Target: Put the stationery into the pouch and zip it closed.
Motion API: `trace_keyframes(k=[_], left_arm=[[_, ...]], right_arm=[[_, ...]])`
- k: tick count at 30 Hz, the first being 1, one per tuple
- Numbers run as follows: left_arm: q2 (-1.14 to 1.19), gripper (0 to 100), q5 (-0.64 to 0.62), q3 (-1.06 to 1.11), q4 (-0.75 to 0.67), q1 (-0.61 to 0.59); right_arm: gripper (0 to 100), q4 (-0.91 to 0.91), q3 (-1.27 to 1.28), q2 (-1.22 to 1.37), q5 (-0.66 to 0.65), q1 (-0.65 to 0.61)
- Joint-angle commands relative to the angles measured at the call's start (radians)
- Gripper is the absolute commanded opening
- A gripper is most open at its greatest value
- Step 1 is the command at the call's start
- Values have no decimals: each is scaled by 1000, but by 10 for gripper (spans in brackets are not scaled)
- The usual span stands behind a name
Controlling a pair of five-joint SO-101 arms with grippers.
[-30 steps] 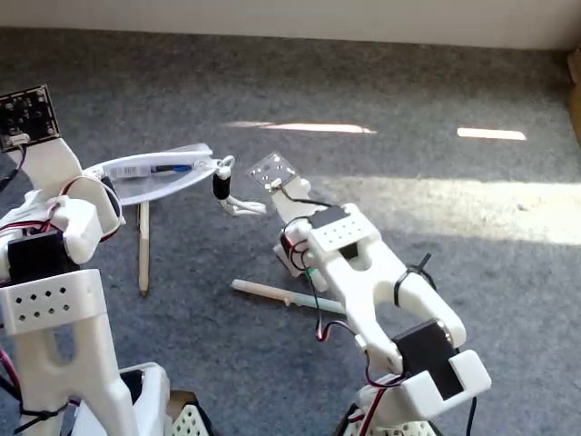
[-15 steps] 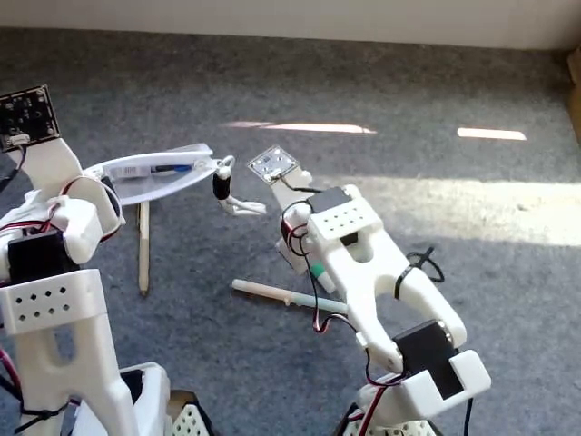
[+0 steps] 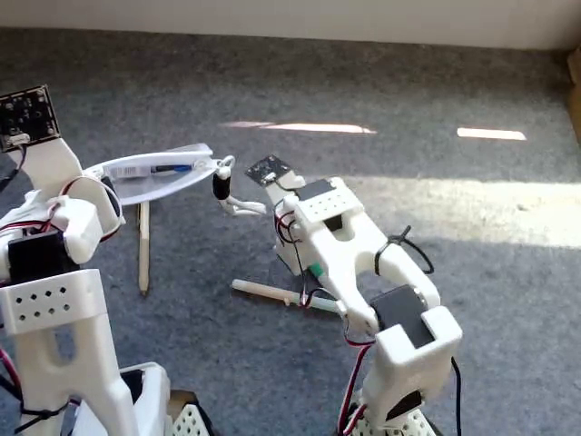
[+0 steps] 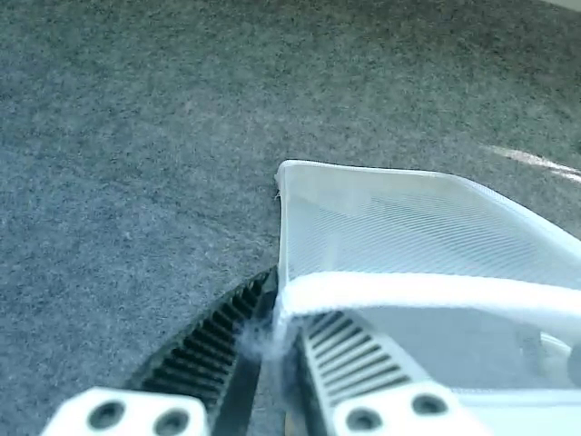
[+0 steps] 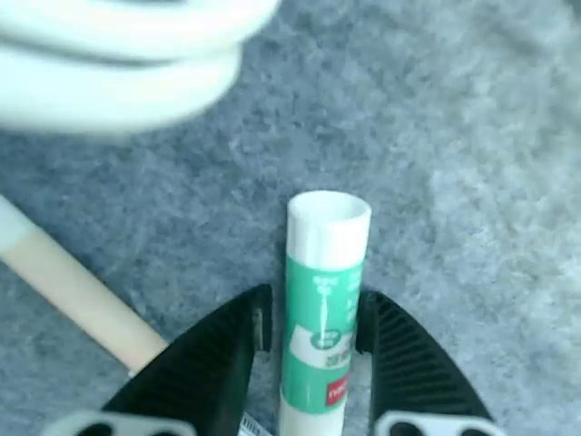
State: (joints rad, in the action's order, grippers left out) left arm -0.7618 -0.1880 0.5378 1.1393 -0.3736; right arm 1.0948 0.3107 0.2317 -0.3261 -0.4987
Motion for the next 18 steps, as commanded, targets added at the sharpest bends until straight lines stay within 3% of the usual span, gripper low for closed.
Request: trace_keyframes(k=[1, 4, 12, 18], left_arm=[[2, 7, 3, -16, 2, -8], [2, 7, 3, -16, 2, -8], [2, 7, 3, -16, 2, -8], [2, 7, 3, -15, 3, 15]], right_arm=[[85, 7, -65, 1, -5, 10], [2, 12, -65, -2, -6, 8], [8, 113, -90, -45, -3, 15], [8, 111, -91, -202, 100, 41]])
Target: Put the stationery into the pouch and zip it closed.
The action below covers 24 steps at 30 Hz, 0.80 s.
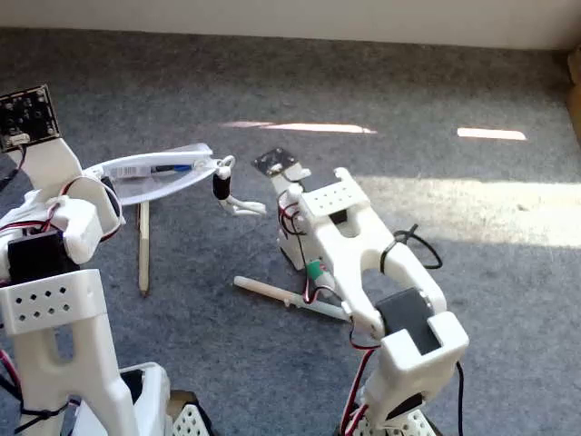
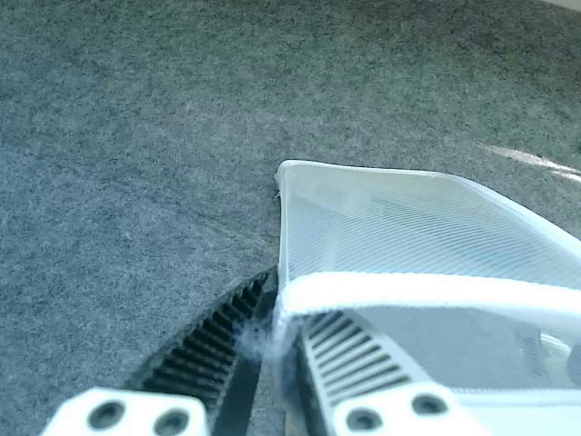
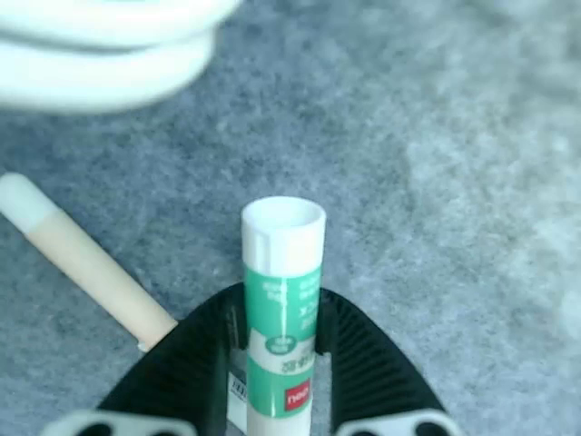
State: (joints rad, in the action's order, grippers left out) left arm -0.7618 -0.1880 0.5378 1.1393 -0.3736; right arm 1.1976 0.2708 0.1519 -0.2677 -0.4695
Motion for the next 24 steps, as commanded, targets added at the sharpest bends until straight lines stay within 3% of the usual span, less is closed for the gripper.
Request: trace_keyframes(k=[1, 14, 24], left_arm=[[-1, 7, 3, -8, 2, 24], [-4, 7, 5, 10, -2, 91], [-4, 7, 5, 10, -3, 91]], right_arm=[[8, 8, -51, -145, 51, 7], [7, -12, -33, -320, 181, 4], [7, -369, 352, -621, 190, -1]])
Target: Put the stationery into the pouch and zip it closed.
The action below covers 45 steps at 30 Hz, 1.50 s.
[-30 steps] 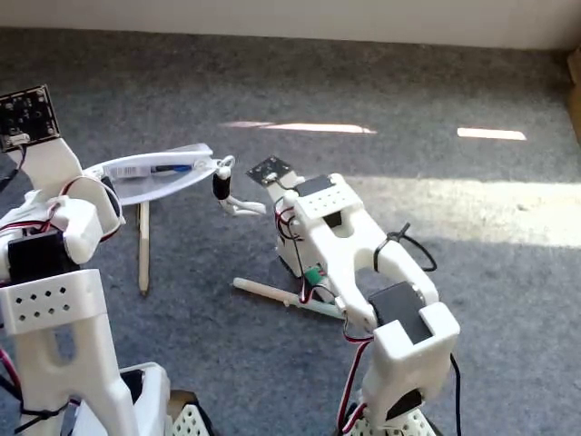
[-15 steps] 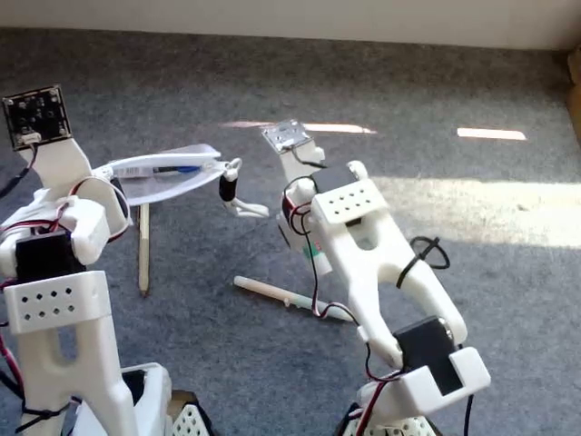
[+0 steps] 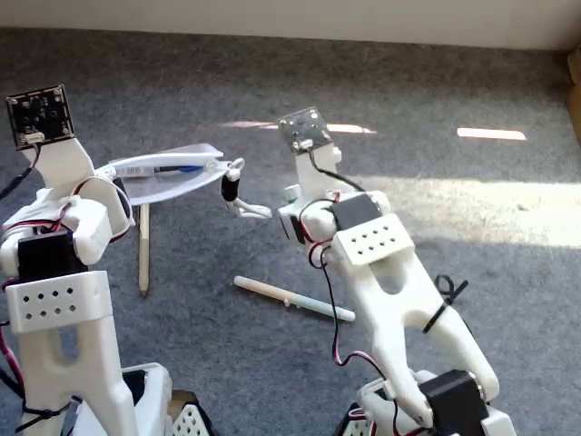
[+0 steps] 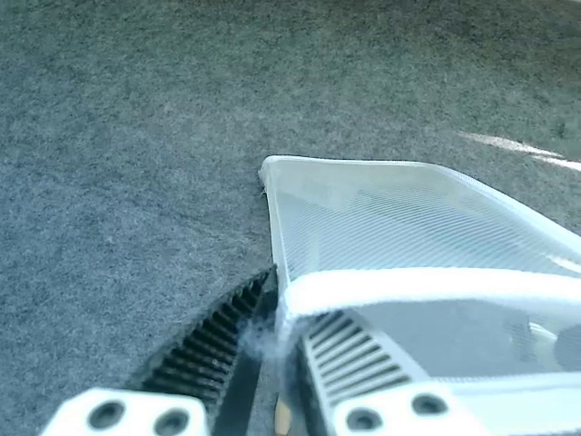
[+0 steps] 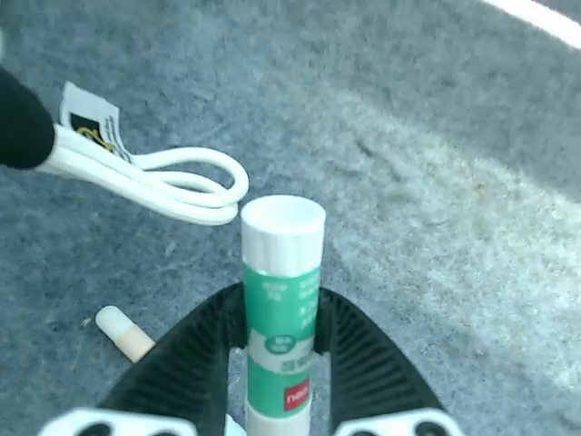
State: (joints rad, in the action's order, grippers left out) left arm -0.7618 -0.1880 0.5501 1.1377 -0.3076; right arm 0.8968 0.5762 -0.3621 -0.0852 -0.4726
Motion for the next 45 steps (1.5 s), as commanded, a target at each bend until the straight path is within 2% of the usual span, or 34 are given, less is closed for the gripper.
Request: trace_keyframes(k=[1, 10, 12, 18, 27, 34, 41, 45], left_arm=[[-4, 7, 5, -2, -2, 25], [-4, 7, 5, -4, -3, 27], [-4, 7, 5, -4, -3, 27], [-4, 7, 5, -4, -3, 27], [-2, 7, 5, -4, -3, 27], [-2, 7, 5, -4, -3, 27], [-2, 7, 5, -4, -3, 27], [-1, 7, 5, -4, -3, 27]], right_arm=[[7, -71, 65, -125, 8, 2], [6, -79, 113, -323, 11, -77], [6, -85, 140, -383, 49, -79], [6, -205, 265, -565, 77, -81], [5, -360, 407, -725, 80, -163], [5, -470, 449, -734, 295, -168], [5, -473, 444, -737, 400, -186], [5, -556, 464, -739, 408, -229]])
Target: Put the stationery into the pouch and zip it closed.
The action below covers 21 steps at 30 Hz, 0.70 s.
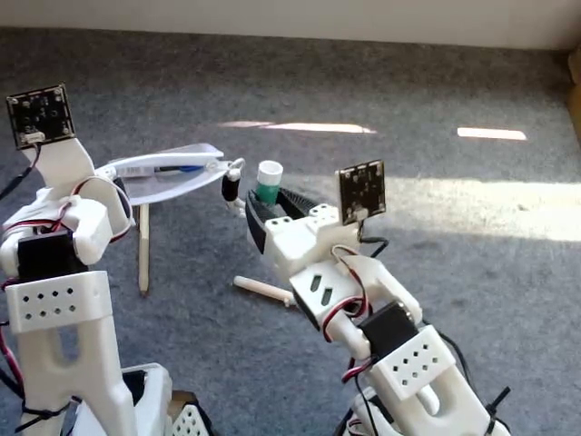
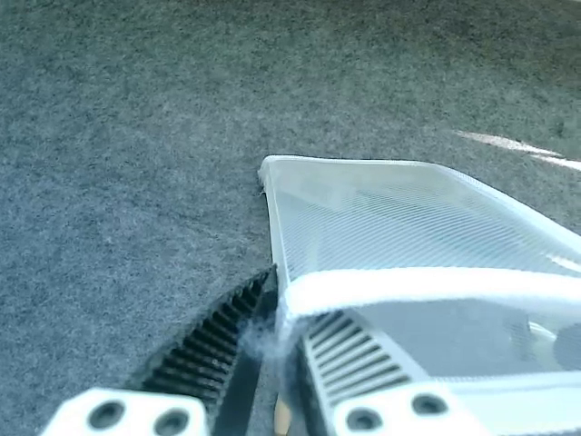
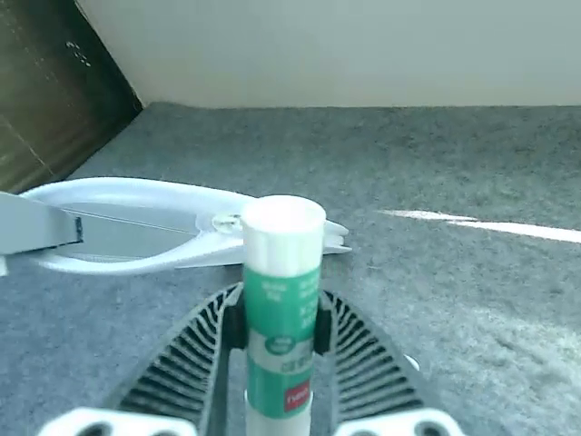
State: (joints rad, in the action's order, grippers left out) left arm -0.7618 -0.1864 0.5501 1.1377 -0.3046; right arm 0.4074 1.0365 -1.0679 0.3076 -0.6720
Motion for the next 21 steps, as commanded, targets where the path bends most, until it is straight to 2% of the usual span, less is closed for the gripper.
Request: trace_keyframes(k=[1, 10, 21], left_arm=[[-1, 7, 3, -4, -3, 24], [-1, 7, 3, -5, -3, 24], [-1, 7, 3, -7, -3, 24]], right_arm=[[5, -93, 25, -35, 15, -35], [5, -492, 188, -35, 11, -41], [5, -667, 202, -35, 11, -41]])
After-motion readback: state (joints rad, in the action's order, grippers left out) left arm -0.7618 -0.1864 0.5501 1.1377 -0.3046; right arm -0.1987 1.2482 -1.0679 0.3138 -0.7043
